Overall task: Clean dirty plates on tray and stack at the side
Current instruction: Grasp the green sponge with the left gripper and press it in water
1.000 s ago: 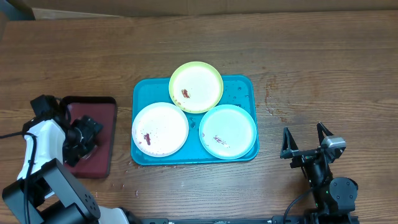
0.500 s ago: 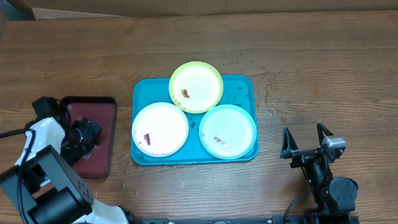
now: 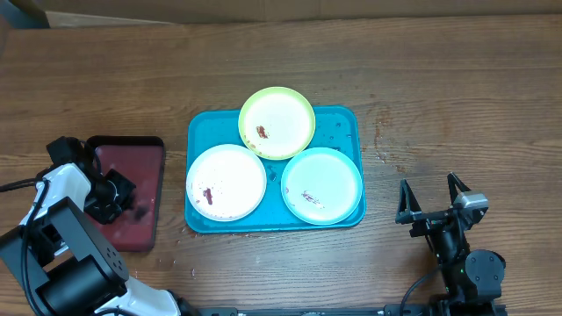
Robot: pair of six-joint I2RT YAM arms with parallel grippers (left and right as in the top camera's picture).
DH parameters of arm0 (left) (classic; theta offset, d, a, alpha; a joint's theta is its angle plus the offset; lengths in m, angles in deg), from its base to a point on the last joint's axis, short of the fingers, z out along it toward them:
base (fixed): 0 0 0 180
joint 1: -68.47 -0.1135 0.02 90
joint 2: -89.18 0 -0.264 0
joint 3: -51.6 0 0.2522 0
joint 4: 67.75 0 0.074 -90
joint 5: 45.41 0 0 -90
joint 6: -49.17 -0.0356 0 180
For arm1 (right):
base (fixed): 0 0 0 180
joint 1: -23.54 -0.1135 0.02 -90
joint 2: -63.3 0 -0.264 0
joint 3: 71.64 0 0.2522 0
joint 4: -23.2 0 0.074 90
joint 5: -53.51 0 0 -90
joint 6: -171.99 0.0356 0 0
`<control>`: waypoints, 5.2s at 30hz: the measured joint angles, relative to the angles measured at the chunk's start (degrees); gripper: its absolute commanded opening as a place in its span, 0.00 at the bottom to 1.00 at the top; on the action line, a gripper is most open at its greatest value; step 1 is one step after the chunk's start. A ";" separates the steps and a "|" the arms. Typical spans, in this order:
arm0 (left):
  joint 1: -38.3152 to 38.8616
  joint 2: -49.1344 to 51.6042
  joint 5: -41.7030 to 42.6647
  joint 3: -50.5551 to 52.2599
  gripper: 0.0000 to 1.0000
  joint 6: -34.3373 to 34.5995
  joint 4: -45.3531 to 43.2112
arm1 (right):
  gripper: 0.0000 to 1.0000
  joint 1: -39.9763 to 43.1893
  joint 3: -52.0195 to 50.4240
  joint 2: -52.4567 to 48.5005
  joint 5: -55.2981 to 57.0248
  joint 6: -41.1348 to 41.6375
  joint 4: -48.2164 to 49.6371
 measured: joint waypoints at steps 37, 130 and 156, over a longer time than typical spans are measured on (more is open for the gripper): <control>0.28 0.98 -5.09 -0.59 1.00 -0.61 -6.54 | 1.00 0.02 0.00 0.00 0.00 -0.02 0.02; 0.28 1.46 -7.41 -0.46 0.04 2.60 -13.75 | 1.00 0.02 0.00 0.00 0.00 -0.02 0.02; -0.09 0.98 5.03 -1.16 1.00 2.99 -0.11 | 1.00 0.02 0.00 0.00 -0.02 -0.02 0.04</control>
